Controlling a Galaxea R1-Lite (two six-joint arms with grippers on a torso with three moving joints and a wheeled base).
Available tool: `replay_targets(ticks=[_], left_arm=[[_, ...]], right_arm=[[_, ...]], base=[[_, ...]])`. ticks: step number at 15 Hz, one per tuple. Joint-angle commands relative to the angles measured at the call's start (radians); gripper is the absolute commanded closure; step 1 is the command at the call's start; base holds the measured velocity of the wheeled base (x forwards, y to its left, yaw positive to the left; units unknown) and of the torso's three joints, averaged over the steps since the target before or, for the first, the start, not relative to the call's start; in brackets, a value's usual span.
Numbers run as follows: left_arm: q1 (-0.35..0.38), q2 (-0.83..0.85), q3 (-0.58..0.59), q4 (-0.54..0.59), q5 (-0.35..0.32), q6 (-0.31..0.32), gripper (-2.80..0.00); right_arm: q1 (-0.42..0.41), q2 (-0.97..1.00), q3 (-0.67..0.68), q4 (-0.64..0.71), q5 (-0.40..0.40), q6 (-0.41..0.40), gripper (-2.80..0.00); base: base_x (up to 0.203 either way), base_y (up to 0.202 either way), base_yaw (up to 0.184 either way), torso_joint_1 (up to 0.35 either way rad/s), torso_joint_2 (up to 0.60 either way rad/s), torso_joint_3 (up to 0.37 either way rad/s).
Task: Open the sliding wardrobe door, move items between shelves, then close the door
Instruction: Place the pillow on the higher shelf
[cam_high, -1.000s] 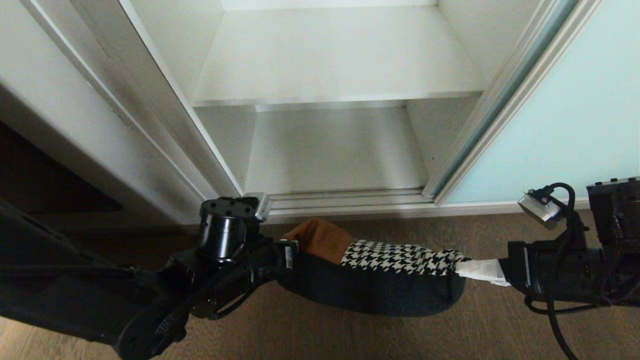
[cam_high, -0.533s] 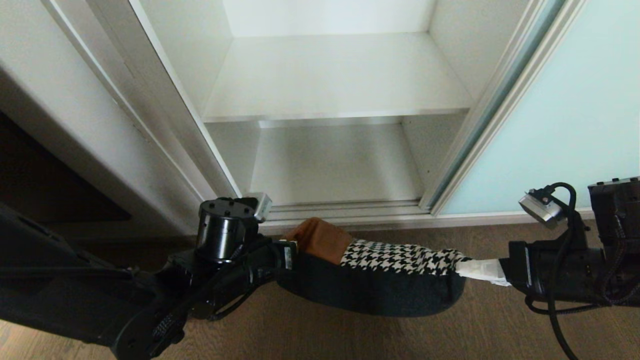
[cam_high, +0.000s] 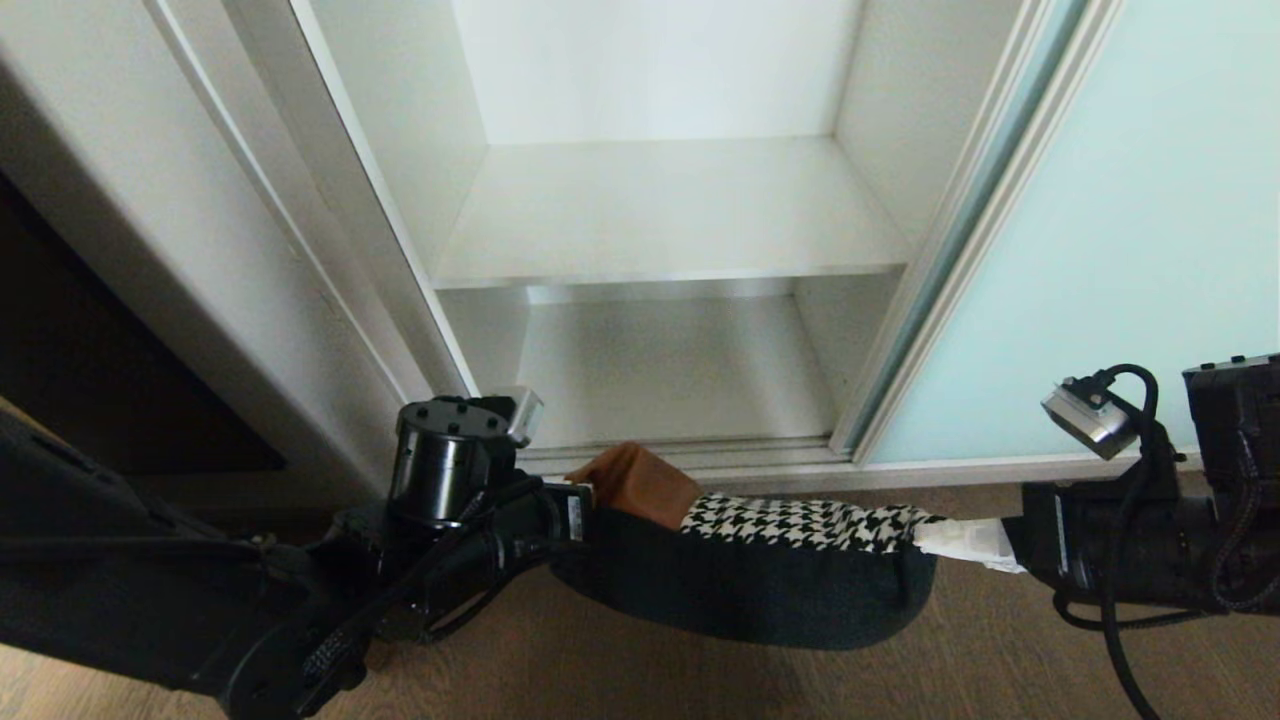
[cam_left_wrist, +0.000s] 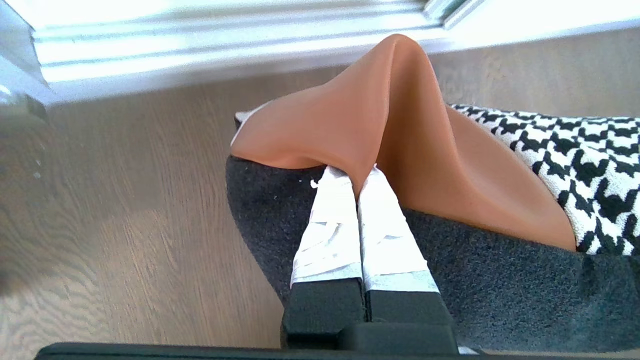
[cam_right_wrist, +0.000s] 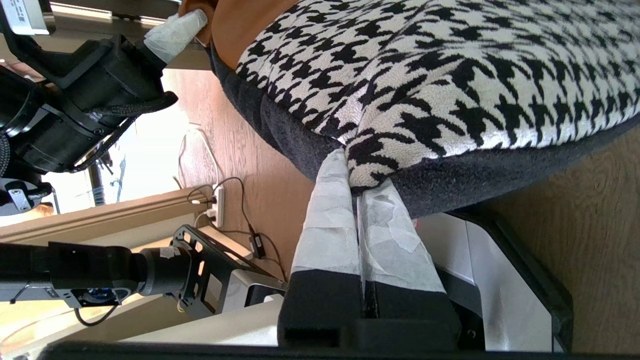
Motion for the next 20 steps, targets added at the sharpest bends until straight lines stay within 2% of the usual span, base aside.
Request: replay_targets(ticks=[1, 20], left_arm=[[0.000, -0.009, -0.001, -0.005, 0.003, -0.002, 0.00], [-0.001, -0.033, 0.002, -0.005, 0.003, 0.000, 0.00]], right_arm=[[0.000, -0.001, 0.002, 0.000, 0.003, 0.003, 0.00], [0.002, -0.008, 0.015, -0.008, 0.003, 0.003, 0.00]], base=[[0.000, 0.000, 0.000, 0.002, 0.01, 0.202], [0.000, 0.000, 0.000, 0.001, 0.00, 0.203]])
